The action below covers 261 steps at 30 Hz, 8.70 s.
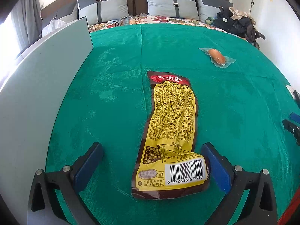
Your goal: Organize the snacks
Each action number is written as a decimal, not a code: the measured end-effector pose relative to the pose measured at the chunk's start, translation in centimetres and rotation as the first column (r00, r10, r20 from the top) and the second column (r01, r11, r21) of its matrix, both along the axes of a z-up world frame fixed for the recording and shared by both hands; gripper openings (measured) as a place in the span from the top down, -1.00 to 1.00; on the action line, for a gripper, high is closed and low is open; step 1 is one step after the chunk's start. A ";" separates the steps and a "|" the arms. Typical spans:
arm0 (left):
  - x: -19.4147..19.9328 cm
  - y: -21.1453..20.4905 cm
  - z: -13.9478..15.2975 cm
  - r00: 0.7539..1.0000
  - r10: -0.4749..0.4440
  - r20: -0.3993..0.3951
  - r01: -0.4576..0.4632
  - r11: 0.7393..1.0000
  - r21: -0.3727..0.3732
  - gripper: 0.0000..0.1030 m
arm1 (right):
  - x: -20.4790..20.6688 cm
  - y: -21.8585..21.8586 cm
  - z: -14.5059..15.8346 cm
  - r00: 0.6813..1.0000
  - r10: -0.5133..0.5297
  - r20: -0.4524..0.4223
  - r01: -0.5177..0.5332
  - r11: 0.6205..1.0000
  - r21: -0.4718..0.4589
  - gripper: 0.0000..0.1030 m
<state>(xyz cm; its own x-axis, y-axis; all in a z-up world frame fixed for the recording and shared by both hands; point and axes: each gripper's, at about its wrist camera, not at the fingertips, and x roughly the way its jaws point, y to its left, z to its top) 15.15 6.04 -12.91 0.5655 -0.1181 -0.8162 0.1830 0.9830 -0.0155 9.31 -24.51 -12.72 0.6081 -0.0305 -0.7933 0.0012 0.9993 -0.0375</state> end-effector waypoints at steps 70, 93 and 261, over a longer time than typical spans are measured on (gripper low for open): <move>0.1 0.0 0.0 1.000 0.001 0.001 -0.001 1.000 0.000 -1.00 | -2.5 3.2 2.0 0.998 0.018 -0.063 0.011 0.902 0.431 0.44; 0.1 0.0 0.0 1.000 0.001 0.001 -0.001 1.000 -0.001 -1.00 | 10.2 6.3 2.6 0.989 0.028 -0.145 0.043 0.885 0.464 0.60; -16.9 26.7 20.3 0.744 0.591 0.311 -0.624 0.781 0.010 -0.99 | -1.9 39.6 19.8 0.770 0.615 0.169 -0.631 0.773 0.064 -0.65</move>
<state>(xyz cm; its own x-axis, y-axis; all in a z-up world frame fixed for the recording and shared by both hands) -1.74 32.76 7.39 0.6878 0.4065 -0.6014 -0.4740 0.8790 0.0521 7.36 15.07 7.04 0.5597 0.4742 -0.6796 -0.6266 0.7788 0.0273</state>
